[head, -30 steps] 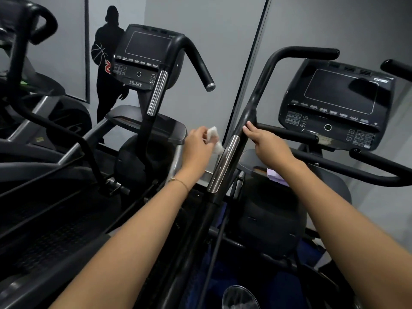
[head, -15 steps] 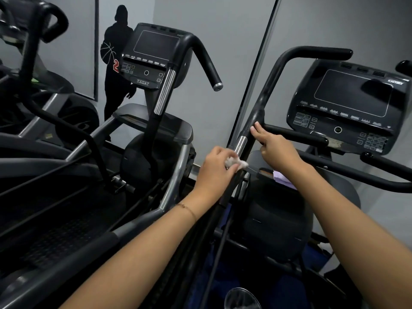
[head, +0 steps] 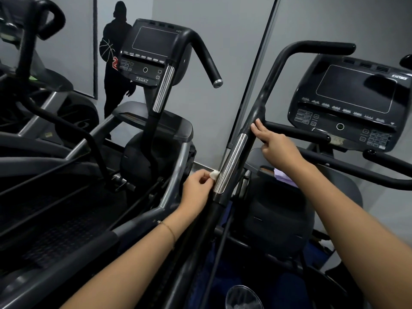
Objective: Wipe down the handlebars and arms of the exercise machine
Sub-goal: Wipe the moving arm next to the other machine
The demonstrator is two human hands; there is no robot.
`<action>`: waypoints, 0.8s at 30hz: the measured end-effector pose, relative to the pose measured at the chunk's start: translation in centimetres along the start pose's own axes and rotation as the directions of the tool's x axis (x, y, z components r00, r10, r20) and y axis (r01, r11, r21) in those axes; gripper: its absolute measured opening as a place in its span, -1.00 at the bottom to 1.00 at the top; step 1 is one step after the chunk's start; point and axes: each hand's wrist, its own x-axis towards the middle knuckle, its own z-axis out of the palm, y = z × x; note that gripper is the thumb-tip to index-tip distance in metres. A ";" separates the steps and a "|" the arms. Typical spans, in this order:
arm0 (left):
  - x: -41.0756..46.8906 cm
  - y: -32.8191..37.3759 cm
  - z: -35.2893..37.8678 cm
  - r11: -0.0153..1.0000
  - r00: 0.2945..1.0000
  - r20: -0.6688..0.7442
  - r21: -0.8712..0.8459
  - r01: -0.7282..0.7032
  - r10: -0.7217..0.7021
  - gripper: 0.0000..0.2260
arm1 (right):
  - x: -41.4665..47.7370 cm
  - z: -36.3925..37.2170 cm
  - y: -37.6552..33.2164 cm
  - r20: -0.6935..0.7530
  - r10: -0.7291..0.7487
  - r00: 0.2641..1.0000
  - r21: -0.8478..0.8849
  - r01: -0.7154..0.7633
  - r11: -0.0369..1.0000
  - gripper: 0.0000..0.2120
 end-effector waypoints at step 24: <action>5.4 7.7 3.4 0.830 0.892 0.047 0.348 -0.436 0.449 -0.89 | 0.1 -0.2 0.5 0.013 0.018 1.000 -0.004 -0.017 1.000 -0.30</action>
